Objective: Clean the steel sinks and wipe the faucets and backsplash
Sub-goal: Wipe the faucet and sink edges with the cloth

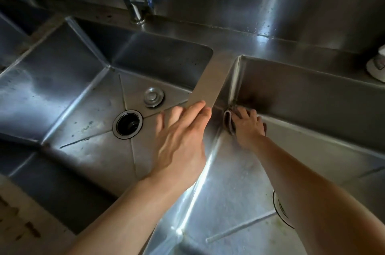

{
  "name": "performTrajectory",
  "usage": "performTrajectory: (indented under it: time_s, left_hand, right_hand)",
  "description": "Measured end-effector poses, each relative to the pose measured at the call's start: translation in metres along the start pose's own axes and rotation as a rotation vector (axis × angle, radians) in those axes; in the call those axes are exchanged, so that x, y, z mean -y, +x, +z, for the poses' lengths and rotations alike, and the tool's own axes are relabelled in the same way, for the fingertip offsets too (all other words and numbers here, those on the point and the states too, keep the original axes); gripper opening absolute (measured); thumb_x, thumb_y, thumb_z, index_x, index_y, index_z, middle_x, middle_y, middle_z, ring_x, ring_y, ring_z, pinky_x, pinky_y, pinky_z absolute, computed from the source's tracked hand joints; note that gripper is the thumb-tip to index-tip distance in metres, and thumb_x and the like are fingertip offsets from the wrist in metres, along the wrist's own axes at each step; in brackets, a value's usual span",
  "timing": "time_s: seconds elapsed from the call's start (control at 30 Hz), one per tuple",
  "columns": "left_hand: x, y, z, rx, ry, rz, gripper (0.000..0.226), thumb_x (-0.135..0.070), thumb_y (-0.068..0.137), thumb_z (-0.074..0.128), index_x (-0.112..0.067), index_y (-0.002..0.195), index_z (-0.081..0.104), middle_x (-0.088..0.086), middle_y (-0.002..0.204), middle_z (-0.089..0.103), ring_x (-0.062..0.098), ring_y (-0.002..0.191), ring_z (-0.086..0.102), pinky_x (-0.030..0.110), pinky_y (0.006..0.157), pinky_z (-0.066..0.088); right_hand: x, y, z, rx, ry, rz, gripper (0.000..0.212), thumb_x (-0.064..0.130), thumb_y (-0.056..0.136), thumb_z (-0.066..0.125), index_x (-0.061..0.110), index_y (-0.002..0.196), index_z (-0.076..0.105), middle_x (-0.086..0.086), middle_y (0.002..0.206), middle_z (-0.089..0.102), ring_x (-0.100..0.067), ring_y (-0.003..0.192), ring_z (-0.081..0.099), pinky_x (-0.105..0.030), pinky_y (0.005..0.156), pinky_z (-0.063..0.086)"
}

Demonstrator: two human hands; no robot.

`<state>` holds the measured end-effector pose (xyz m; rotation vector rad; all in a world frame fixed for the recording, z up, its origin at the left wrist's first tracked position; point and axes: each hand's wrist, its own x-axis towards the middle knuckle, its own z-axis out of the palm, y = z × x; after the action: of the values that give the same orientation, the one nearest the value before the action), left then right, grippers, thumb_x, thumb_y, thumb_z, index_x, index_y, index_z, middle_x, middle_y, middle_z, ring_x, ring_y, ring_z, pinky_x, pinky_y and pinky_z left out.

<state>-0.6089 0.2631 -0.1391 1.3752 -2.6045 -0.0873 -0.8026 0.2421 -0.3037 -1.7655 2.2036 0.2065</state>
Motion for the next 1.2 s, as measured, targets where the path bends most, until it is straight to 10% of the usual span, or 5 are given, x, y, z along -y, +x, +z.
performTrajectory:
  time_s: [0.4, 0.67, 0.8, 1.03, 1.2]
  left_hand:
    - [-0.006, -0.008, -0.01, 0.074, -0.034, 0.015, 0.064, 0.004, 0.072, 0.06, -0.005, 0.134, 0.051, 0.006, 0.143, 0.047, 0.032, 0.11, 0.047, 0.042, 0.093, 0.042]
    - [-0.008, -0.046, -0.02, 0.134, 0.053, -0.025, 0.075, 0.006, 0.06, 0.065, -0.004, 0.132, 0.052, 0.008, 0.14, 0.049, 0.032, 0.112, 0.046, 0.046, 0.093, 0.041]
    - [-0.018, -0.051, -0.022, 0.144, 0.046, -0.014, 0.075, 0.006, 0.055, 0.068, -0.003, 0.128, 0.054, 0.011, 0.14, 0.049, 0.034, 0.116, 0.043, 0.05, 0.092, 0.041]
    - [-0.047, -0.059, -0.009, 0.18, -0.039, 0.173, 0.063, 0.01, 0.047, 0.072, -0.002, 0.109, 0.066, 0.017, 0.132, 0.055, 0.031, 0.113, 0.039, 0.045, 0.088, 0.046]
    - [-0.069, -0.062, 0.007, 0.263, -0.068, 0.249, 0.056, 0.008, 0.048, 0.072, -0.004, 0.103, 0.068, 0.012, 0.125, 0.06, 0.027, 0.109, 0.042, 0.045, 0.082, 0.049]
  right_hand:
    - [0.073, -0.164, 0.03, 0.234, 0.217, -0.493, 0.049, 0.013, 0.092, 0.028, 0.026, 0.136, 0.045, -0.005, 0.146, 0.026, -0.033, 0.125, 0.029, -0.044, 0.101, 0.03]
    - [0.098, -0.2, 0.059, 0.459, 0.203, -0.633, 0.057, 0.015, 0.089, 0.053, 0.037, 0.139, 0.038, -0.005, 0.143, 0.029, -0.033, 0.125, 0.03, -0.046, 0.098, 0.036]
    - [0.072, -0.216, 0.068, 0.363, 0.174, -0.663, 0.042, 0.034, 0.094, 0.049, 0.042, 0.134, 0.039, -0.001, 0.139, 0.034, -0.032, 0.124, 0.038, -0.042, 0.102, 0.031]
    - [-0.023, -0.273, 0.072, 0.496, 0.181, -0.604, 0.085, -0.004, 0.08, 0.062, 0.05, 0.138, 0.03, 0.009, 0.151, 0.019, -0.031, 0.133, 0.025, -0.047, 0.104, 0.033]
    - [-0.076, -0.313, 0.068, 0.559, 0.18, -0.54, 0.048, 0.019, 0.091, 0.042, 0.042, 0.133, 0.039, 0.006, 0.15, 0.02, -0.025, 0.135, 0.024, -0.041, 0.107, 0.028]
